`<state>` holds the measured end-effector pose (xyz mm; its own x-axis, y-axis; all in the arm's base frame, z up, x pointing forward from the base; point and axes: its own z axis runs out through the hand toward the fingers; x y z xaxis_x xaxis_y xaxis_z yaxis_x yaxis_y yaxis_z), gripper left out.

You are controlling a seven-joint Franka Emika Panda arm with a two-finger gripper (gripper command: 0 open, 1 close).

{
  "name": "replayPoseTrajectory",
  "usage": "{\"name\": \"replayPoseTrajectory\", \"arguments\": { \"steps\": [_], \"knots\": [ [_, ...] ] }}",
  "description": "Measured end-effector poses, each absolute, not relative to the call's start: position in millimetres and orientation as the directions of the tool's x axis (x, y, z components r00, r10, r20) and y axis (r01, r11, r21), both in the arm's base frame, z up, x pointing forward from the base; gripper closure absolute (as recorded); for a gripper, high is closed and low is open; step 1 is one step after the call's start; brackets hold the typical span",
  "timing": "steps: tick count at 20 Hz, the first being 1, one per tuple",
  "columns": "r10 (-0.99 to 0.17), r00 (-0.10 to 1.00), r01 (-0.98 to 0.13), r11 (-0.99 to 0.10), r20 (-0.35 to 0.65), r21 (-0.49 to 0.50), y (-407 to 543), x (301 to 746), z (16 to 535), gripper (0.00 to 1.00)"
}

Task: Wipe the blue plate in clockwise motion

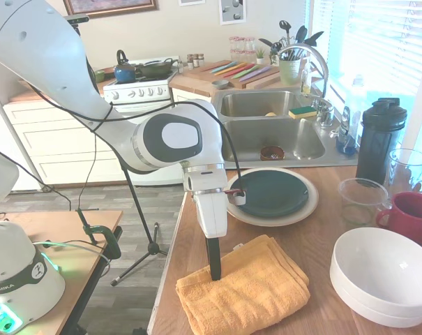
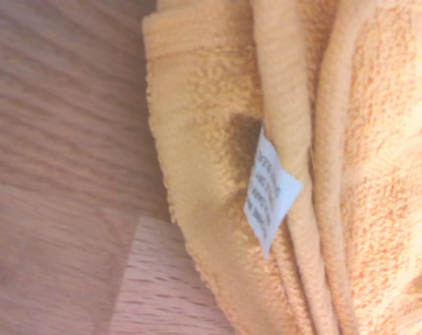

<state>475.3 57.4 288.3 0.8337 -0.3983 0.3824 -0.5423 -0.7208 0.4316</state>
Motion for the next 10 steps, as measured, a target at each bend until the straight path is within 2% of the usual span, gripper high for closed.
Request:
{"name": "replayPoseTrajectory", "arguments": {
  "steps": [6, 10],
  "knots": [
    [-0.413, 0.829, -0.551, -0.719, 0.378, 0.423, 57.5, 475.3, 288.6, 1.0],
    [-0.499, 0.803, -0.594, -0.721, 0.328, 0.358, 61.2, 476.8, 297.3, 1.0]
  ]
}}
